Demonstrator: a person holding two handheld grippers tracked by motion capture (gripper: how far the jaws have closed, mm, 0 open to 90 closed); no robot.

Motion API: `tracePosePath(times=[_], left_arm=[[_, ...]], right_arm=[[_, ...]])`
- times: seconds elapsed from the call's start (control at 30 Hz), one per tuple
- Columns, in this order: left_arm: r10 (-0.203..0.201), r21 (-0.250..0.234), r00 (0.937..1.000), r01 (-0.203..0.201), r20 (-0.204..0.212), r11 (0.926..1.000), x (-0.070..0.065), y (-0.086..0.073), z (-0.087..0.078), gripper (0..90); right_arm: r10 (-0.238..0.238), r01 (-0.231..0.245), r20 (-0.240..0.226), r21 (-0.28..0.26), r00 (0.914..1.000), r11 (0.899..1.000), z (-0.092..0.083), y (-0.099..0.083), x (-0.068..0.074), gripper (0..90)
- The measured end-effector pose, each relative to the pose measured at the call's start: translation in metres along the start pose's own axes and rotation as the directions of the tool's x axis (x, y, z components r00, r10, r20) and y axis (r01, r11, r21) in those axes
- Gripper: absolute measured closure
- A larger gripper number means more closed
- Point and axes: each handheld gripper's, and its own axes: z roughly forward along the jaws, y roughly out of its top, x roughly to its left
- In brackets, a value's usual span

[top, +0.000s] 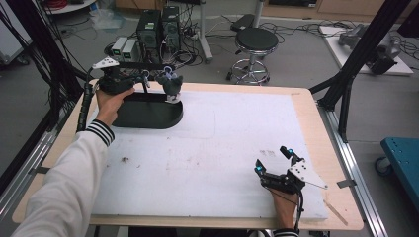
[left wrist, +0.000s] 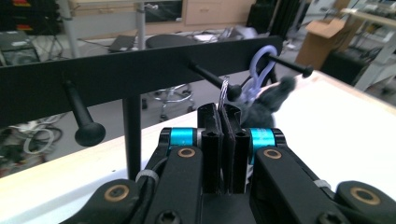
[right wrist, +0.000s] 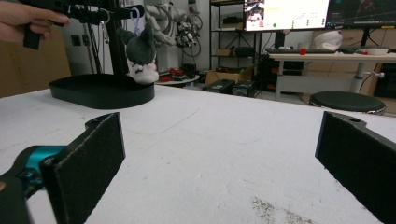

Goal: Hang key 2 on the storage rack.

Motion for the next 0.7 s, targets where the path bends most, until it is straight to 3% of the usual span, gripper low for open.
tracePosePath(times=[0.1,0.27,0.37,0.5,0.6,0.7], left_arm=[[0.016,0.031,0.9994,-0.015,-0.031,0.9994,-0.001,-0.001,0.002,82.8],[0.023,0.049,0.9988,-0.021,-0.043,0.9986,-0.002,-0.002,0.002,76.0],[0.033,0.06,0.9984,-0.03,-0.045,0.9977,-0.003,-0.002,0.002,65.6],[0.017,0.073,0.9996,-0.015,-0.023,0.9972,-0.003,-0.003,0.002,50.9],[0.018,0.101,0.9994,-0.015,-0.029,0.9948,-0.007,-0.003,0.003,30.0],[0.012,0.136,0.9998,-0.014,0.013,0.9907,-0.011,-0.004,0.004,13.5]], right_arm=[[-0.001,0.001,0.001,0.0,1.0,1.0,0.0,0.0,0.0,0.7],[-0.001,0.001,0.001,0.001,1.0,1.0,0.0,0.0,0.0,0.7],[-0.003,0.003,0.002,-0.001,1.0,1.0,0.0,0.0,-0.001,0.7],[-0.002,0.002,0.002,-0.001,1.0,1.0,0.0,0.0,-0.001,0.6],[0.0,0.0,0.002,0.0,1.0,1.0,0.0,0.0,-0.001,0.6],[0.0,0.0,0.003,0.0,1.0,1.0,0.0,0.0,-0.001,0.7]])
